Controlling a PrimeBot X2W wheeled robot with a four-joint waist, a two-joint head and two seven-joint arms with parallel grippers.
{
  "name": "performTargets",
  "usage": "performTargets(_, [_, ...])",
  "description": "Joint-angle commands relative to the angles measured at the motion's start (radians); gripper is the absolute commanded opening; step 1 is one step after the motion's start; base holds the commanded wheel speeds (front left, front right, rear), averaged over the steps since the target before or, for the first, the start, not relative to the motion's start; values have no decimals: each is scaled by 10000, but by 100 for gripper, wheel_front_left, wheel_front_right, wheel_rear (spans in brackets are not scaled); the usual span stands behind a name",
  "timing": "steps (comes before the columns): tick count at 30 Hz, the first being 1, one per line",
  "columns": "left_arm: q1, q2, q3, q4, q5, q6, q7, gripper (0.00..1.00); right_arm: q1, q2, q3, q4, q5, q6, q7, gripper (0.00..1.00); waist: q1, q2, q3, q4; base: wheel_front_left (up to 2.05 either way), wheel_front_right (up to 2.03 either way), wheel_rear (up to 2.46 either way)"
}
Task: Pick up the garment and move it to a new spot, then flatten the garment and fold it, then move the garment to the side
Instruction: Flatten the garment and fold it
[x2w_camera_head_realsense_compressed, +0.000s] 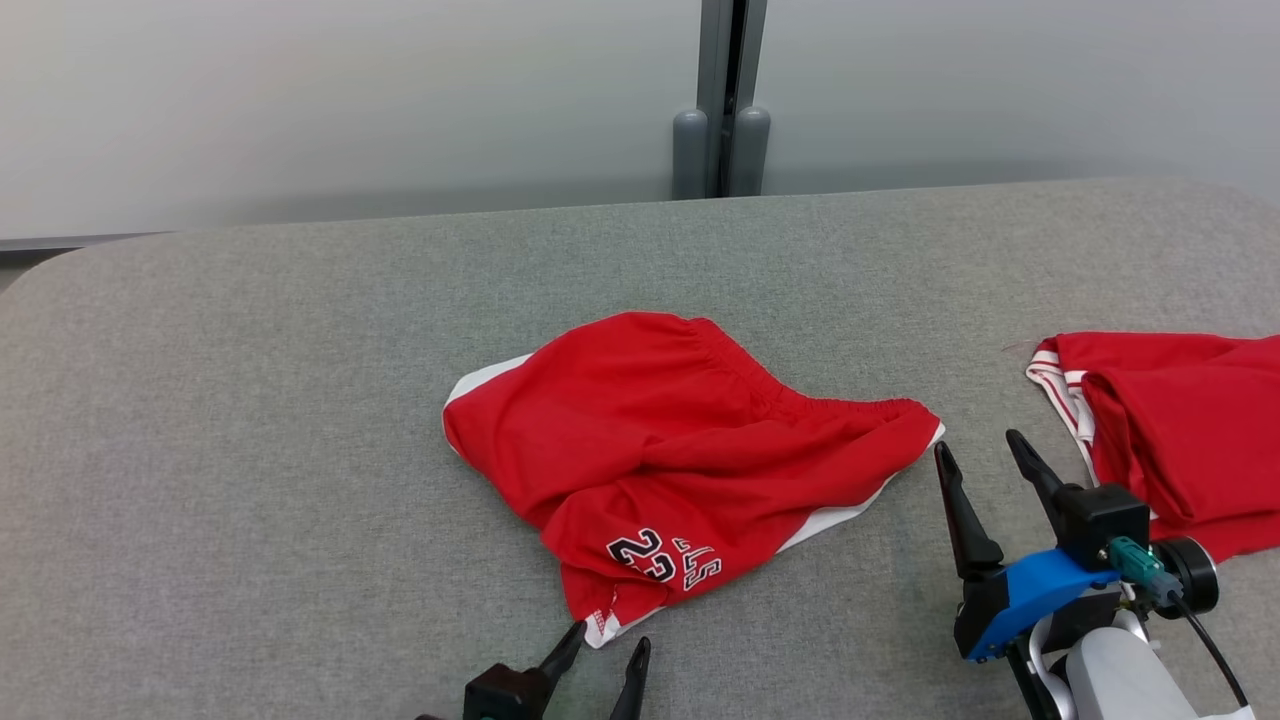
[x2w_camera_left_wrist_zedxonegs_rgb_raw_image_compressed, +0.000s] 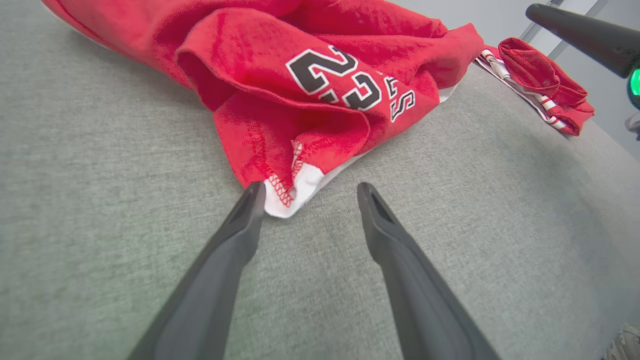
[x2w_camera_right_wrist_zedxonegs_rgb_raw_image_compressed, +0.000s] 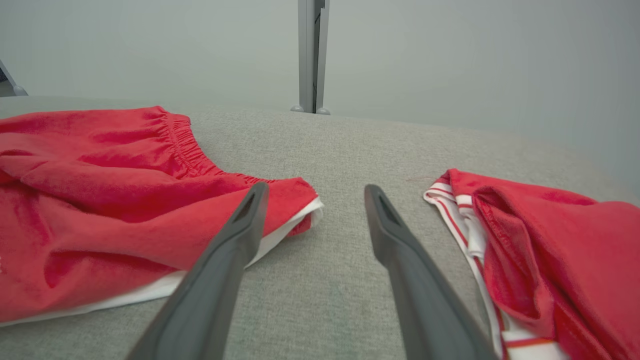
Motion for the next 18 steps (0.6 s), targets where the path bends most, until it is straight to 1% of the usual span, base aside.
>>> performTargets(1, [-267,7,-66,41,189,122,-43,100,111,-34,-3,20,79,-3,-30,100,0,-1,25,-24,0,0,0])
performTargets(9, [-666,9,-184,176,300,250,-43,100,-35,-21,148,33,150,-3,-30,100,0,-1,211,-134,0,0,0])
performTargets(10, [-709,9,-208,180,277,259,-43,98,-47,-23,170,32,147,-3,-30,100,0,-1,230,-148,0,0,0])
performTargets(11, [-757,9,-225,173,251,267,-43,84,-50,-29,183,47,165,-3,-30,100,0,-1,249,-159,0,0,0])
performTargets(12, [-798,9,-247,175,233,260,-43,57,-60,-36,197,53,182,-3,-30,100,0,-1,271,-168,0,0,0])
performTargets(14, [-844,9,-240,137,189,286,-43,33,-72,-45,211,76,234,-3,-30,100,0,-1,305,-182,0,0,0])
performTargets(16, [-851,9,-266,193,271,357,-43,18,-76,-64,226,108,244,-3,-30,100,0,-1,337,-182,0,0,0])
performTargets(17, [-868,9,-238,199,248,406,-43,6,-76,-75,230,124,266,-3,-30,100,0,-1,350,-173,0,0,0])
performTargets(18, [-893,9,-203,185,217,417,-43,0,-82,-83,226,140,284,-3,-30,100,0,-1,363,-161,0,0,0])
